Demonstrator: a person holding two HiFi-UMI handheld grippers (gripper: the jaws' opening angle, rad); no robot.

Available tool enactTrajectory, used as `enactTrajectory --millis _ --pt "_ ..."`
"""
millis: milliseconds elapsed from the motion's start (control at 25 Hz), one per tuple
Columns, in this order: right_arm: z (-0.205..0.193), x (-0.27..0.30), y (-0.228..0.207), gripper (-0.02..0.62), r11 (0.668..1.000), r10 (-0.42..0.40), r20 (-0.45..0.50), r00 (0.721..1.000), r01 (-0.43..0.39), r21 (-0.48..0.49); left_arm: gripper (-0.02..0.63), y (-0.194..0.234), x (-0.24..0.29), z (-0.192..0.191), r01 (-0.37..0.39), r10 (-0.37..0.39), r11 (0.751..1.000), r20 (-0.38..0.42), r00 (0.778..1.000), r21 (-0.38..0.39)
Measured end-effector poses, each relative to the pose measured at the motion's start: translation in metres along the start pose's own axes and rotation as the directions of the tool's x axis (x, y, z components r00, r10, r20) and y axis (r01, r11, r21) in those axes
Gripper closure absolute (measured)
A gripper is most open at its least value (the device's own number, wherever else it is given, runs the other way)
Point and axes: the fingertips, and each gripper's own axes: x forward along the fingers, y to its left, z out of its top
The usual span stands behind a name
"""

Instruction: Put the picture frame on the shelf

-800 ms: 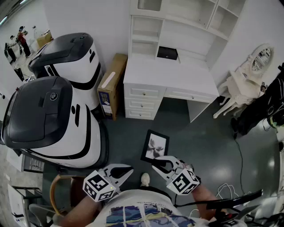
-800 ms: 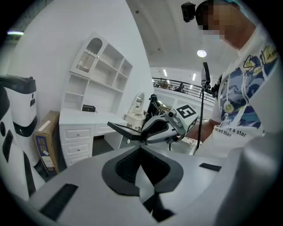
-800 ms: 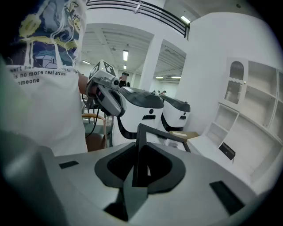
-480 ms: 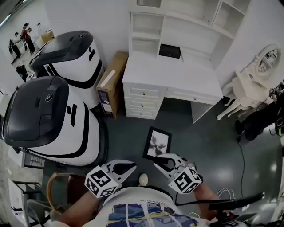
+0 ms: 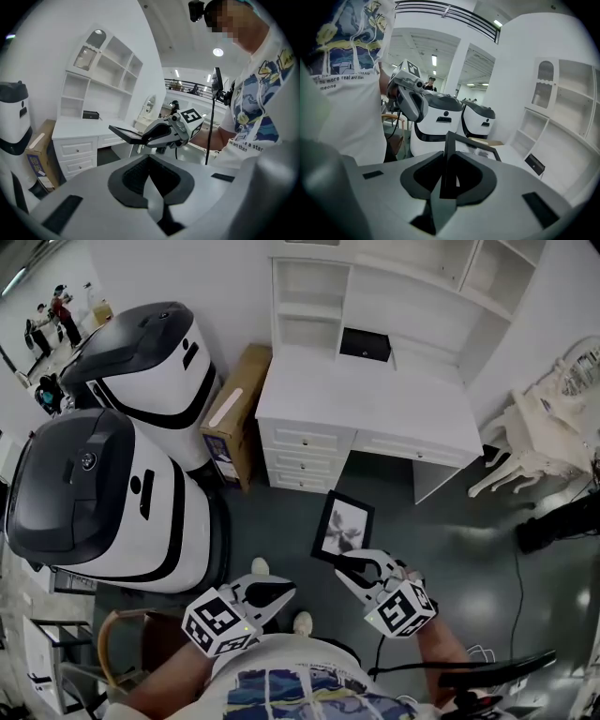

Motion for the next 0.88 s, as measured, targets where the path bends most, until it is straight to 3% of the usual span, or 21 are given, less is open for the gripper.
enactTrajectory --millis 280,520,880 --pt "0.008 0.046 -0.070 0.500 0.999 -0.046 -0.034 0.998 0.046 -0.021 0.594 0.084 0.014 0.028 0.040 -0.040 0.999 0.026 0.999 0.012" --pt "0.039 0.092 -0.135 0.500 0.998 -0.048 -0.072 0.996 0.044 -0.049 0.594 0.164 0.014 0.085 0.095 -0.100 0.994 0.068 0.993 0.062" --pt "0.080 0.163 -0.224 0.500 0.991 -0.056 -0.084 0.995 0.045 -0.127 0.594 0.267 -0.014 0.112 0.078 -0.082 0.996 0.082 0.993 0.048"
